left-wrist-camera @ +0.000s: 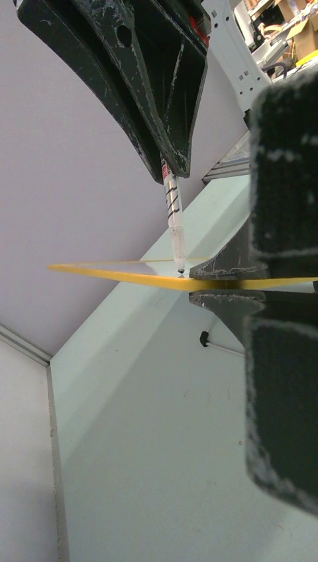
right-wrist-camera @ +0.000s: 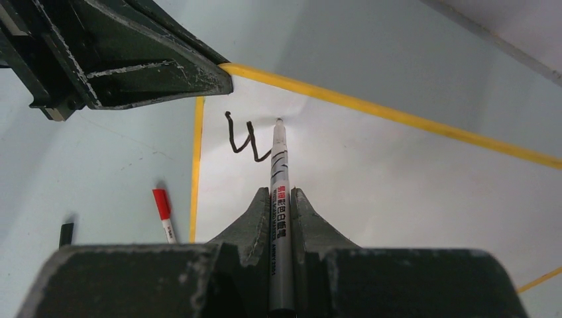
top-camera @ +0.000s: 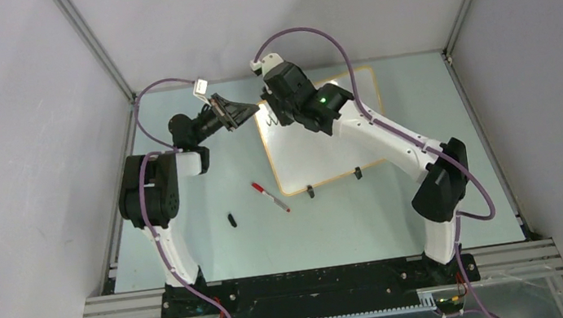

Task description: Write a sentence on the whiteboard

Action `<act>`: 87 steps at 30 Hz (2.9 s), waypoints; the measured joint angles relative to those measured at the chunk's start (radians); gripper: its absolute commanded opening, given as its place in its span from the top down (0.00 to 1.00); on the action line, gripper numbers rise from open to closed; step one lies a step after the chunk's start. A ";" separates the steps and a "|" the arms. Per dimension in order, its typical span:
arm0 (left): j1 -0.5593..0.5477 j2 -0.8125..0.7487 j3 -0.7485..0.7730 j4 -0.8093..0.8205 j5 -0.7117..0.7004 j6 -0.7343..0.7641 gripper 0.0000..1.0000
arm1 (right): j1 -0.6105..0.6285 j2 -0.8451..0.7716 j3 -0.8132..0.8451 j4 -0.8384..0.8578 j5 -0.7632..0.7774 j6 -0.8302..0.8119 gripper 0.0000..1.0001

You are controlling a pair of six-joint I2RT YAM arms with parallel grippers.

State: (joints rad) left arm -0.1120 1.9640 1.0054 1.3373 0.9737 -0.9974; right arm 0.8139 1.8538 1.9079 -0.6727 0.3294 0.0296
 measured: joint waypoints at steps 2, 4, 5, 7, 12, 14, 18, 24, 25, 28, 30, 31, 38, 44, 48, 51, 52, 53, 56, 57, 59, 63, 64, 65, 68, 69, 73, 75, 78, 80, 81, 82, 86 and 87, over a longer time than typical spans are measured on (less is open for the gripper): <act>0.000 0.000 0.000 0.000 0.000 0.000 1.00 | 0.000 0.005 0.010 -0.002 0.000 0.000 1.00; 0.000 0.000 0.000 0.000 0.000 0.000 1.00 | 0.000 0.006 0.012 -0.006 0.000 -0.001 1.00; 0.000 0.000 0.000 0.000 0.000 0.000 1.00 | 0.000 0.006 0.013 -0.008 0.000 0.000 1.00; 0.000 0.000 0.000 0.000 0.000 0.000 1.00 | 0.000 0.006 0.013 -0.011 0.000 0.000 1.00; 0.000 0.000 0.000 0.000 0.000 0.000 1.00 | 0.007 -0.023 -0.030 0.012 -0.005 0.000 1.00; 0.000 0.000 0.000 0.000 0.000 0.000 1.00 | 0.010 -0.055 -0.070 0.021 -0.008 0.000 1.00; 0.000 0.000 0.000 0.000 0.000 0.000 1.00 | 0.014 -0.125 -0.139 0.043 -0.013 0.003 1.00; 0.000 0.000 0.000 0.000 0.000 0.001 1.00 | 0.015 -0.208 -0.236 0.102 -0.018 0.003 1.00; 0.000 0.000 0.000 0.000 0.000 0.002 1.00 | 0.014 -0.212 -0.243 0.109 -0.018 0.003 1.00; 0.000 0.000 0.000 0.000 0.000 0.003 1.00 | 0.010 -0.212 -0.248 0.121 -0.019 0.003 1.00; 0.000 0.000 0.000 -0.001 0.000 0.003 1.00 | 0.006 -0.212 -0.249 0.124 -0.020 0.003 1.00; 0.000 0.000 0.000 -0.001 0.000 0.004 1.00 | 0.004 -0.212 -0.249 0.126 -0.020 0.003 1.00; 0.000 0.000 0.000 -0.002 0.000 0.007 1.00 | -0.003 -0.200 -0.246 0.123 -0.020 0.003 1.00; 0.000 0.000 0.000 -0.006 0.000 0.011 1.00 | -0.003 -0.168 -0.238 0.114 -0.021 0.003 1.00; 0.000 0.000 0.000 -0.007 0.000 0.011 1.00 | -0.002 -0.164 -0.233 0.105 -0.023 0.003 1.00; 0.000 0.000 0.000 -0.007 0.000 0.011 1.00 | 0.001 -0.164 -0.225 0.106 -0.023 0.003 1.00; 0.000 0.000 0.000 -0.007 0.000 0.011 1.00 | 0.001 -0.164 -0.224 0.108 -0.022 0.003 1.00; 0.000 0.000 0.000 -0.008 0.000 0.012 1.00 | 0.001 -0.164 -0.224 0.109 -0.022 0.003 1.00; 0.000 0.000 0.000 -0.008 0.000 0.012 1.00 | 0.002 -0.163 -0.224 0.109 -0.022 0.003 1.00; 0.000 0.000 0.000 -0.008 0.000 0.012 1.00 | 0.001 -0.163 -0.224 0.109 -0.022 0.003 1.00; 0.000 0.000 0.000 -0.008 0.000 0.012 1.00 | 0.001 -0.163 -0.224 0.109 -0.022 0.003 1.00; 0.000 0.000 0.000 -0.008 0.000 0.012 1.00 | 0.001 -0.163 -0.222 0.108 -0.022 0.003 1.00; 0.000 0.000 0.000 -0.008 0.000 0.013 1.00 | 0.001 -0.161 -0.216 0.103 -0.022 0.003 1.00; 0.000 0.000 0.000 -0.008 -0.001 0.013 1.00 | 0.001 -0.158 -0.208 0.101 -0.023 0.002 1.00; 0.000 0.000 0.000 -0.008 -0.001 0.014 1.00 | 0.001 -0.132 -0.140 0.075 -0.021 -0.003 1.00; 0.000 0.000 0.000 -0.008 -0.001 0.015 1.00 | 0.001 -0.124 -0.114 0.068 -0.021 -0.005 1.00; 0.000 0.000 -0.003 -0.006 -0.009 0.021 1.00 | 0.000 -0.117 -0.073 0.063 -0.023 -0.003 1.00; 0.000 0.000 -0.005 -0.001 -0.012 0.021 1.00 | -0.005 -0.117 -0.073 0.061 -0.026 0.007 1.00; -0.003 0.000 -0.008 0.017 -0.014 0.015 1.00 | -0.016 -0.114 -0.073 0.055 -0.062 0.039 1.00; -0.004 0.000 -0.014 0.033 -0.020 0.010 1.00 | -0.020 -0.114 -0.075 0.057 -0.085 0.050 1.00; -0.004 0.000 -0.018 0.038 -0.023 0.010 1.00 | -0.024 -0.114 -0.076 0.057 -0.094 0.054 1.00; -0.004 0.000 -0.022 0.043 -0.027 0.010 1.00 | -0.026 -0.114 -0.078 0.056 -0.103 0.057 1.00; -0.004 0.000 -0.027 0.047 -0.036 0.012 1.00 | -0.029 -0.116 -0.079 0.046 -0.142 0.068 1.00; -0.005 0.000 -0.028 0.047 -0.038 0.013 1.00 | -0.029 -0.120 -0.086 0.054 -0.153 0.069 1.00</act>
State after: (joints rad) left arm -0.1169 1.9636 0.9771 1.3838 0.9360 -0.9840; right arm 0.7849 1.7340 1.8217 -0.6189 0.1761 0.0982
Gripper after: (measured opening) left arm 0.022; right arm 0.139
